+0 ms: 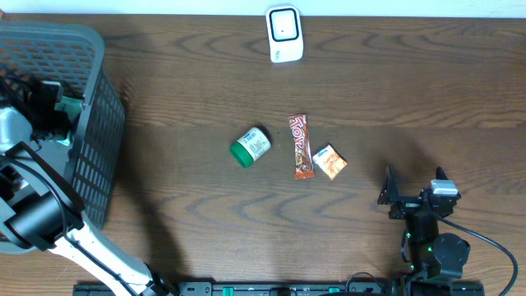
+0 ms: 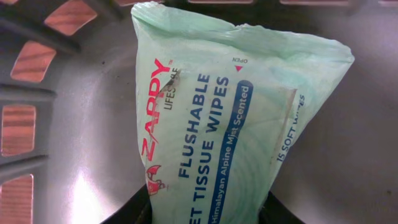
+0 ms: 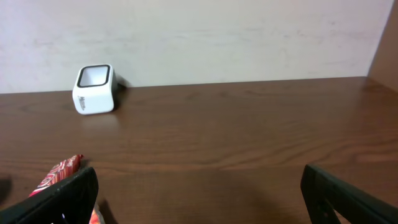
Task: Scan the item barcode
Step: 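Reach the left gripper into the basket and grasp the mint-green wipes packet, then carry the wipes packet toward the scanner and release it on the table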
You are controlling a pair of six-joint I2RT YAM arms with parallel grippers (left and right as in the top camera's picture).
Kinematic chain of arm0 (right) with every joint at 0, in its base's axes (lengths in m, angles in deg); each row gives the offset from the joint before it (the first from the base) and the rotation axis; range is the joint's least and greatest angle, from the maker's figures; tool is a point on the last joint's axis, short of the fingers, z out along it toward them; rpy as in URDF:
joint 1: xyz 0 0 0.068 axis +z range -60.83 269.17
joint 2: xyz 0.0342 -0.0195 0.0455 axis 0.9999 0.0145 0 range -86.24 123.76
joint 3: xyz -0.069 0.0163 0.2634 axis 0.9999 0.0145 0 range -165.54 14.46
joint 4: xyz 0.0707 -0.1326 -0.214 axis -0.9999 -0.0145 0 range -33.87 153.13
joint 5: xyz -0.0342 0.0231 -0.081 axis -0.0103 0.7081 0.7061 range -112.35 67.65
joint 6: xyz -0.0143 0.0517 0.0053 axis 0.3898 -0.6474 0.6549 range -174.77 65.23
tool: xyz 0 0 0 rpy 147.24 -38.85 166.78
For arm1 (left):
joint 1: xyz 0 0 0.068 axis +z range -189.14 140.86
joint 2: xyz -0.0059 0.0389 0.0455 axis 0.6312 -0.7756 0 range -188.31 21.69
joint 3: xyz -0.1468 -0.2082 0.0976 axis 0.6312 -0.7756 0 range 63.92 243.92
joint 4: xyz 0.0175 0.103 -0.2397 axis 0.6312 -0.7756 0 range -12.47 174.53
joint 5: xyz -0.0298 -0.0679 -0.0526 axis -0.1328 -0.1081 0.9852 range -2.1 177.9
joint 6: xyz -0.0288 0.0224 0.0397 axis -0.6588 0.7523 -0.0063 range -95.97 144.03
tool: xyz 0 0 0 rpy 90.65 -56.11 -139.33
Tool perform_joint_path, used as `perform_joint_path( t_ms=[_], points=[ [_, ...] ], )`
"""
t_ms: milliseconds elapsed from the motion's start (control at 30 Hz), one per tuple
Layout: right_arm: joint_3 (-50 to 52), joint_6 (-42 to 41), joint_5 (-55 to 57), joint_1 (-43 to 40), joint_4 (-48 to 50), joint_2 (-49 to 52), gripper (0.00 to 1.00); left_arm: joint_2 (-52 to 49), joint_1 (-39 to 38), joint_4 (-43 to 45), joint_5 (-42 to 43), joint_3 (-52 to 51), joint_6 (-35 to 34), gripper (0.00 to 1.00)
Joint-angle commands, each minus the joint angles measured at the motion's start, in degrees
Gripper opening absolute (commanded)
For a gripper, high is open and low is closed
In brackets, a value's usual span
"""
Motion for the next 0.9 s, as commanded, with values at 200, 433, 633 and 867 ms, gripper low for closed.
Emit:
perform_joint_path(
  t_ms=[200,433,633,867],
  points=[
    [0.04,-0.72,0.07,0.61,-0.17,-0.28,0.99,6.8,0.31,-1.01,-1.77,-0.81,-14.56,0.29],
    [0.04,-0.72,0.07,0.61,-0.17,-0.28,0.99,21.7,0.28,-1.44,5.25,-0.81,-28.02,0.29],
    [0.04,-0.72,0.07,0.61,-0.17,-0.28,0.99,34.95,0.11,-2.21,30.34,-0.81,-33.83,0.29],
    [0.04,-0.72,0.07,0.61,-0.17,-0.28,0.99,45.05,-9.86,-2.82,58.12,-0.81,-38.23,0.29]
  ],
)
